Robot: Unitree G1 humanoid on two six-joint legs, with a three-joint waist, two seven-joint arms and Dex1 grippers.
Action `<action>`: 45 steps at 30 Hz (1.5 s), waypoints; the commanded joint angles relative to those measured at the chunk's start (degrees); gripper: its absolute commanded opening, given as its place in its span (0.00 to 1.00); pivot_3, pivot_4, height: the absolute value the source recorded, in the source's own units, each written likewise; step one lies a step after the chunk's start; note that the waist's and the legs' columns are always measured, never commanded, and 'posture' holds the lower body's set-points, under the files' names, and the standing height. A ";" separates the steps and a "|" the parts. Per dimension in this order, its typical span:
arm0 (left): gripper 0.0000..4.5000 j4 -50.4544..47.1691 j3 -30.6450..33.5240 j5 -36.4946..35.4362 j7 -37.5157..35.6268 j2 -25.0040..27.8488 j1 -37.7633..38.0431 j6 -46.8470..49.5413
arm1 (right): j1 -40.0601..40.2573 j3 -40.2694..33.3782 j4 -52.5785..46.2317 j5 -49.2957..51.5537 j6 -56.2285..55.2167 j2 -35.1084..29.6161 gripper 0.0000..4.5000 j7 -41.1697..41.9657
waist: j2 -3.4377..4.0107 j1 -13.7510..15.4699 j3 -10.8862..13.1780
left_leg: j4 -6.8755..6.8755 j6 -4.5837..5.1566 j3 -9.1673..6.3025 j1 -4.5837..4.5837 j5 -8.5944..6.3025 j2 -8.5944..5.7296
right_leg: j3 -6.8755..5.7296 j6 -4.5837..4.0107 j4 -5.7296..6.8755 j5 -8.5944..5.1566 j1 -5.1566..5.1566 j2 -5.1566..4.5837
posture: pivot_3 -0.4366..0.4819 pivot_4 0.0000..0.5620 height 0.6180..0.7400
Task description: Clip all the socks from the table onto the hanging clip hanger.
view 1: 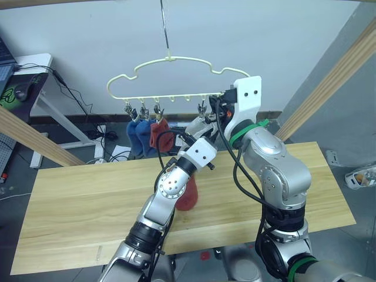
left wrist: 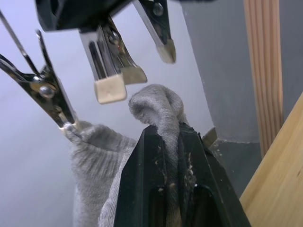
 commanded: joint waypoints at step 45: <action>0.00 0.81 1.28 2.43 4.70 -0.82 -3.99 -2.78 | -0.50 5.14 -3.39 -3.09 -0.71 -3.26 0.53 -0.69 | -0.01 0.03 -0.01 | 0.02 0.00 -0.01 0.00 0.00 -0.01 | -0.01 0.01 0.02 0.00 0.01 -0.02 | 0.20 0.52 1.00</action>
